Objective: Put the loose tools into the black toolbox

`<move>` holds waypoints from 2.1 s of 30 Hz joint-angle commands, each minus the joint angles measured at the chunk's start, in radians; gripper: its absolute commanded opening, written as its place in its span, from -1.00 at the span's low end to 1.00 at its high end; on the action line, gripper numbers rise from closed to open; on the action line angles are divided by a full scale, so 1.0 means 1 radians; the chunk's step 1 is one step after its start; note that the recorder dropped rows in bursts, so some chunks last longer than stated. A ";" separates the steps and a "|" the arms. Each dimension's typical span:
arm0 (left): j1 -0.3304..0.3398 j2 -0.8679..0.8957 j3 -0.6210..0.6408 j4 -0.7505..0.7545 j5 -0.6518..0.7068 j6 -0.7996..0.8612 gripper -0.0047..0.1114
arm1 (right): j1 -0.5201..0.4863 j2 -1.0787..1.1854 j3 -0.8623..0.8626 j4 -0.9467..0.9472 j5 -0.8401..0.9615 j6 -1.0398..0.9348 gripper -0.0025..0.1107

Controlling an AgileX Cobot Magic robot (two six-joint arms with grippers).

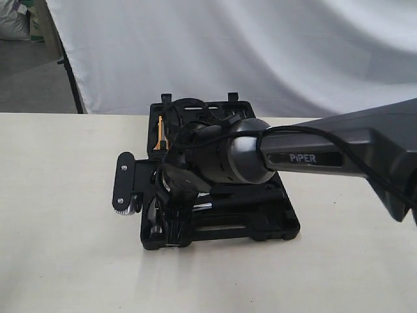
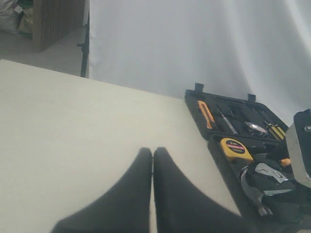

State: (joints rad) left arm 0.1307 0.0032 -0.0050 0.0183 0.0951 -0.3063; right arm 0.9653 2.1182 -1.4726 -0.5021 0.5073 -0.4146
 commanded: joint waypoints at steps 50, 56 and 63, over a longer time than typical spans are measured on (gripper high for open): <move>0.025 -0.003 -0.003 0.004 -0.007 -0.005 -0.91 | -0.124 -0.231 0.116 0.107 0.029 0.740 -0.96; 0.025 -0.003 -0.003 0.004 -0.007 -0.005 -0.91 | -0.124 -0.011 0.228 0.155 -0.042 0.742 -0.96; 0.025 -0.003 -0.003 0.004 -0.007 -0.005 -0.91 | -0.124 -0.057 0.158 0.187 0.144 0.706 -0.96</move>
State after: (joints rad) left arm 0.1307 0.0032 -0.0050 0.0183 0.0951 -0.3063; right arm 0.8472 2.0629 -1.3122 -0.3370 0.5163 0.3067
